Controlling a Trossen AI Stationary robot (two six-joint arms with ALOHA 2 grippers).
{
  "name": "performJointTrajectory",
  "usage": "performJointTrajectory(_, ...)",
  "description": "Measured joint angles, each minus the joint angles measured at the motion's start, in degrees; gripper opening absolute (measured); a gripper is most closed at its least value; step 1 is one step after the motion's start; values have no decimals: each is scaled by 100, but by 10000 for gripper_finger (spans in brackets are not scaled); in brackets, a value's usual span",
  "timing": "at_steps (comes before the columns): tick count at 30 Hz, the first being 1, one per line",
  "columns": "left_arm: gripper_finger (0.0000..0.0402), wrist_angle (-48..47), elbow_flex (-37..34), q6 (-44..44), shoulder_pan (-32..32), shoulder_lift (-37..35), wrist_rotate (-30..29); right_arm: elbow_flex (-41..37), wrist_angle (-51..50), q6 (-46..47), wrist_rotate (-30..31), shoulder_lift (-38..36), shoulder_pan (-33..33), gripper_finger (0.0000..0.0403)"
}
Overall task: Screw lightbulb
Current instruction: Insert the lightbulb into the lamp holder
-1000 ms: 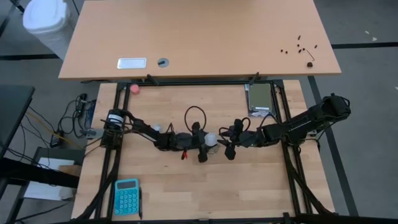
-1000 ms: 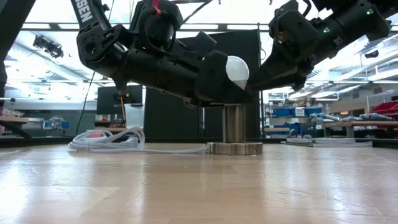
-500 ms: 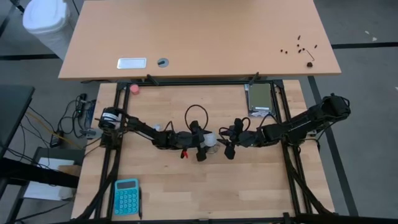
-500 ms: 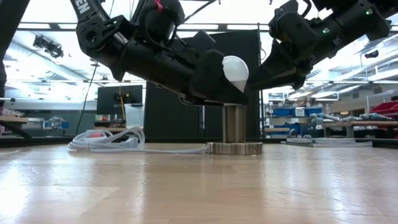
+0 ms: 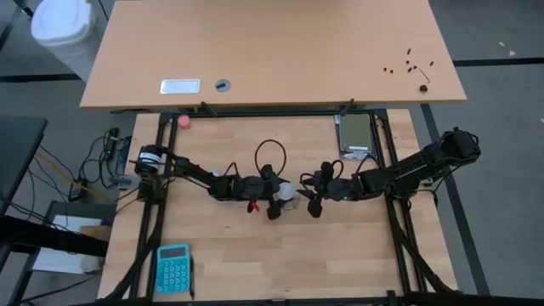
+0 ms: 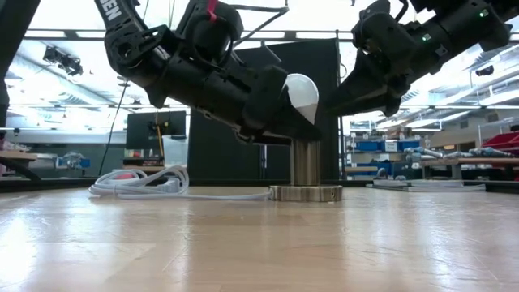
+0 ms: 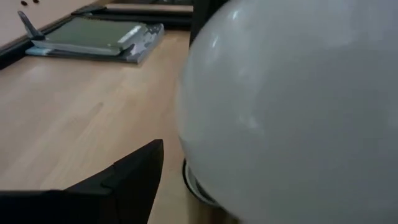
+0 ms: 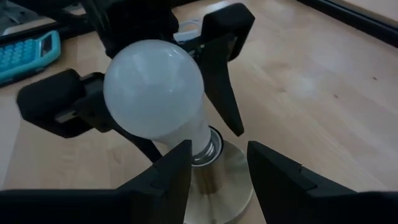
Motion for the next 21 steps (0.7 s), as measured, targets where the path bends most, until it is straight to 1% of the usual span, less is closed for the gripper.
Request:
performJointTrajectory(13,309,-859,0,53,-133,-537,-117,0,-63,105,6,0,42,168)
performJointTrajectory(18,309,-976,0,62,-218,-533,-140,0,-124,254,348,0,132,168)
performJointTrajectory(21,309,-980,0,76,-258,-533,-263,0,-126,249,506,1,177,168)
